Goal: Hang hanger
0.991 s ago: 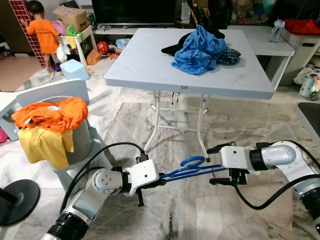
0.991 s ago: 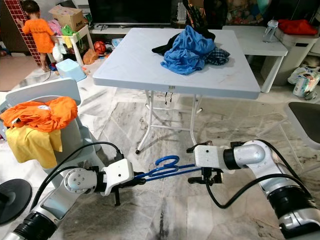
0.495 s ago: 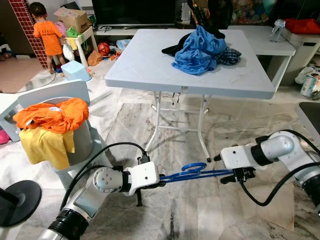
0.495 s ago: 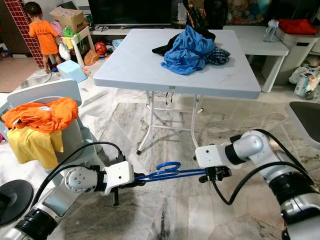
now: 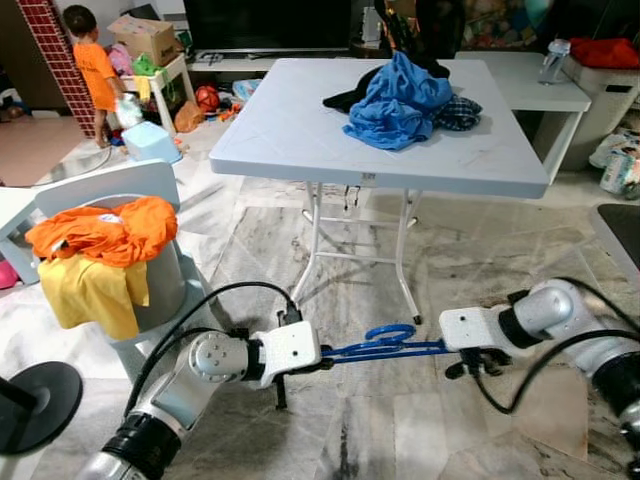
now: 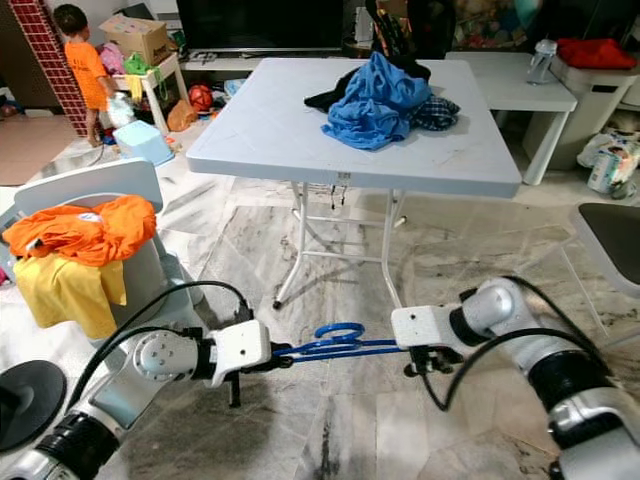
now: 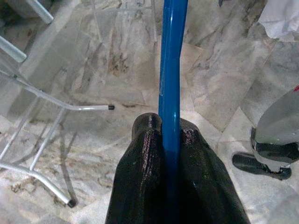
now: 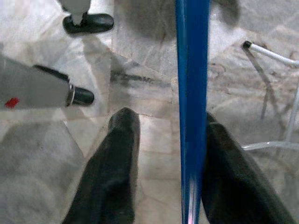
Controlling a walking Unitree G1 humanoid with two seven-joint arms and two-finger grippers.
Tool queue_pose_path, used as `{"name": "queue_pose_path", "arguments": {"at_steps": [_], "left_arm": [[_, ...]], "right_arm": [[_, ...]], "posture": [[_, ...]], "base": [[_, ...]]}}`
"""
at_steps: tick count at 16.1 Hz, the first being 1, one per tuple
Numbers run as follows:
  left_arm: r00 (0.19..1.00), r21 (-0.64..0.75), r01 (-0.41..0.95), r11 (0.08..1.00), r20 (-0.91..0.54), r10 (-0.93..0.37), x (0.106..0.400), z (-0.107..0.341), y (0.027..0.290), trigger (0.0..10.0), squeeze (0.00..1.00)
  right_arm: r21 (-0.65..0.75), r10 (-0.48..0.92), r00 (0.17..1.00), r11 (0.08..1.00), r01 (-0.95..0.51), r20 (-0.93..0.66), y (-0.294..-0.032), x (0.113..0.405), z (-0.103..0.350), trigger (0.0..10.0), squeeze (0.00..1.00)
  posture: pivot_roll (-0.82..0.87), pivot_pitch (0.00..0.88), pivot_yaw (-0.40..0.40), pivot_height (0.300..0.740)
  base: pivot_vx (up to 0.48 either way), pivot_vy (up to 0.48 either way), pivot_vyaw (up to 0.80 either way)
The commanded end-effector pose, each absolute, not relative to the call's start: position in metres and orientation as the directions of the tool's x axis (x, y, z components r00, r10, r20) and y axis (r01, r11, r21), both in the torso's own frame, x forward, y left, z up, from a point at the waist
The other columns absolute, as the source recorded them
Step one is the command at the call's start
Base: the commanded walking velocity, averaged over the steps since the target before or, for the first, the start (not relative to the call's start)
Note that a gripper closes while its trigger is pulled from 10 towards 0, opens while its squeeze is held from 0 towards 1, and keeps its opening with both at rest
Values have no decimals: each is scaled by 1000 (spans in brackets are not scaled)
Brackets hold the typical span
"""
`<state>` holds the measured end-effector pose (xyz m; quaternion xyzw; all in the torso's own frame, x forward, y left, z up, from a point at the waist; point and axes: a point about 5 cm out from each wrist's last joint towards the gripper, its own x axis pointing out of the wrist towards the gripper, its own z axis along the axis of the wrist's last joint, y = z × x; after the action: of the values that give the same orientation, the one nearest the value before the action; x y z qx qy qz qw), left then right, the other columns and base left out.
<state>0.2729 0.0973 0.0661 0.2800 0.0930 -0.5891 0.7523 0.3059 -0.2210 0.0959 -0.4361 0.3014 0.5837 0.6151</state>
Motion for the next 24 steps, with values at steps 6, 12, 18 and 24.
{"name": "queue_pose_path", "arguments": {"at_steps": [6,12,18,24], "left_arm": [[321,351,922,165,-455,-831,279,71,98,10000,0],[320,352,923,159,-466,-825,278,68,99,10000,0],[379,351,905,239,-417,-826,279,72,103,10000,1000],[425,383,874,299,-302,-853,264,97,108,10000,1000]], "right_arm": [[-201,489,204,59,-978,-848,-217,316,97,0,0],[-205,483,217,79,-976,-848,-225,319,105,0,0],[-263,480,269,82,-961,-835,-227,319,102,0,0],[-373,416,398,145,-917,-817,-235,320,90,0,0]], "posture": [[-162,0,40,740],[-164,0,37,740],[-162,0,40,740],[-144,0,34,740]], "base": [[0,0,0],[0,0,0],[0,0,0],[0,0,0]]}}
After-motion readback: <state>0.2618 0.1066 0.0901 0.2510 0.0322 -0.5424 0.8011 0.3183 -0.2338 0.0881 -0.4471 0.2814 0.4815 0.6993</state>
